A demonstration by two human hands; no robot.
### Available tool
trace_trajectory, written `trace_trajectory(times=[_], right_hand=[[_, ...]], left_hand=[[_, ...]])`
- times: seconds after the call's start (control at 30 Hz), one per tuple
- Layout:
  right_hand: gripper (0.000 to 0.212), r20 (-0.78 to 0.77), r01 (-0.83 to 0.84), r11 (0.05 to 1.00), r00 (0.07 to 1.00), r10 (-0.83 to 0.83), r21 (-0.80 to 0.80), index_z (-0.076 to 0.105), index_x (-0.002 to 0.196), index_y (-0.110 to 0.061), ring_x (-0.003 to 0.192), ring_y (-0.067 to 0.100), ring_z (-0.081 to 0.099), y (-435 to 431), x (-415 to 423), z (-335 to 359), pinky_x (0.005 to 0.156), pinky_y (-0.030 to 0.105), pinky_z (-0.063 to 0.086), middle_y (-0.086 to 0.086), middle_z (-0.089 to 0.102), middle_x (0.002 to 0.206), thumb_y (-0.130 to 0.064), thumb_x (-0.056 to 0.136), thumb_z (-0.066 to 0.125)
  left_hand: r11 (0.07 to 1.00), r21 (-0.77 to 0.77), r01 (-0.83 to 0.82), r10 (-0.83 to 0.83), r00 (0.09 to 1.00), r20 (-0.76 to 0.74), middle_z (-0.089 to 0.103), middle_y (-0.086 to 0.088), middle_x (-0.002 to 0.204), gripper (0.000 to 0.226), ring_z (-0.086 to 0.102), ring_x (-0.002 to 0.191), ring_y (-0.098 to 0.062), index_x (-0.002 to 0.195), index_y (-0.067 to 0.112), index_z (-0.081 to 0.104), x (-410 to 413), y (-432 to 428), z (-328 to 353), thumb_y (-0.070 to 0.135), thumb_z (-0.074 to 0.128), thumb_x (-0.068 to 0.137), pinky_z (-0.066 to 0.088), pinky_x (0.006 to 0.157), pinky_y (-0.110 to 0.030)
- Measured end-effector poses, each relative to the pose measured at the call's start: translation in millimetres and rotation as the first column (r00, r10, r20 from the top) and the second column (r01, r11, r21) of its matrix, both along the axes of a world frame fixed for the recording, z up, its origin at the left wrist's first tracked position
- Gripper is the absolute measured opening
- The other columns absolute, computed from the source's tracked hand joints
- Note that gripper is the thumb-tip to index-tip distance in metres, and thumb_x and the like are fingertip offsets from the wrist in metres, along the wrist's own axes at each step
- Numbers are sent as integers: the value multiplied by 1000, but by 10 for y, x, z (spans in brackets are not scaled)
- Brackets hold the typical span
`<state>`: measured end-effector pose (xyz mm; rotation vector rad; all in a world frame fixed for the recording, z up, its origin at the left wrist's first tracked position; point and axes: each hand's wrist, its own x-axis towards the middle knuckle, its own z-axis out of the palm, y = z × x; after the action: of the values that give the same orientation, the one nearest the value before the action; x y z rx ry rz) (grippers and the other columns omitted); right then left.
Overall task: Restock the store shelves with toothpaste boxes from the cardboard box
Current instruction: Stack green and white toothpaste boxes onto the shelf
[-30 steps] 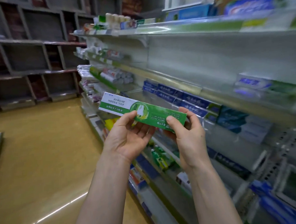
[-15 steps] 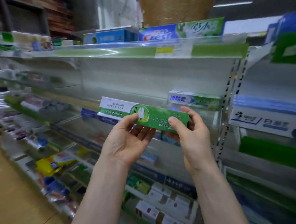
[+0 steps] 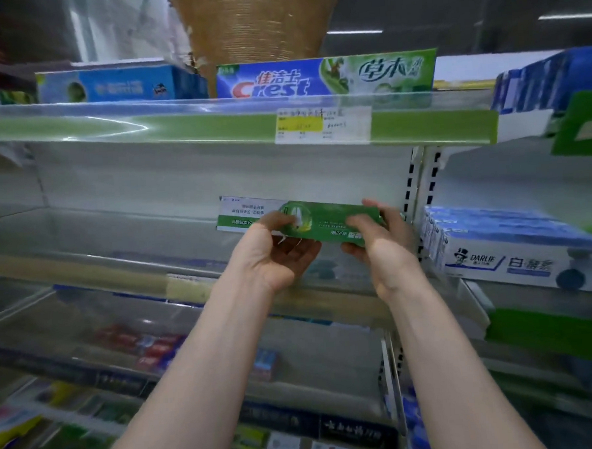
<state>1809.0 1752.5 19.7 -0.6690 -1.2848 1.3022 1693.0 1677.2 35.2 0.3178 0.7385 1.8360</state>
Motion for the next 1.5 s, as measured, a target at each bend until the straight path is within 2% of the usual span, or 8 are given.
trace_trajectory(times=[0.2,0.37,0.6,0.8,1.07,1.3,1.4,1.5], right_hand=[[34,114,-139,988,983,146,-71,57,116,-18,102,20,60,147,31,59,84,39,56,7,58,112,0,86,61],[71,494,-109,989,868,48,95,44,133,-30,93,14,59,78,19,2,73,27,54,-3,50,115,4,76,68],[45,368,-16,998,930,-9,66,47,114,-28,66,16,66,55,5,-13,72,43,59,-7,61,92,-20,79,74],[39,313,-39,998,948,51,-46,53,108,-15,60,22,68,57,36,15,64,38,56,6,67,91,-46,87,62],[27,269,-149,988,951,153,-35,59,107,-22,75,19,67,83,80,20,56,28,50,3,67,101,-26,83,71],[31,342,-124,992,931,129,-36,66,98,-11,70,18,62,64,53,23,68,35,55,9,69,90,-37,82,70],[35,469,-149,988,876,112,44,69,95,-6,69,18,60,38,17,0,66,32,48,17,70,91,-34,75,75],[22,476,-167,984,872,116,67,69,82,-16,71,15,61,14,-1,9,68,28,48,5,72,85,-38,81,70]], left_hand=[[991,-45,130,-130,992,6,64,-19,113,26,64,96,-33,109,4,57,-274,237,71,9,62,84,52,83,-45],[987,-36,156,-155,988,26,68,-16,107,19,65,98,-29,104,6,62,-310,361,-51,7,61,85,55,77,-43],[996,-25,87,-90,985,-146,64,-8,82,5,60,79,-20,94,11,57,-282,425,-91,13,58,89,55,67,-30],[1000,-11,0,-3,969,-247,59,-1,64,15,51,63,-13,84,16,57,-265,420,-124,29,62,89,41,65,-24],[998,-1,-63,60,951,-303,53,-4,82,20,48,70,-13,91,16,60,-188,397,-65,34,67,86,43,70,-27],[1000,26,5,8,872,-489,68,-7,89,17,62,88,-21,105,13,55,-200,404,-124,24,58,92,49,77,-32],[997,1,79,-63,806,-589,67,-14,110,29,64,98,-31,120,8,53,-191,392,-135,18,54,93,53,83,-40],[992,0,128,-100,774,-625,65,-20,118,34,62,107,-37,126,7,53,-174,386,-127,21,52,95,49,95,-48]])
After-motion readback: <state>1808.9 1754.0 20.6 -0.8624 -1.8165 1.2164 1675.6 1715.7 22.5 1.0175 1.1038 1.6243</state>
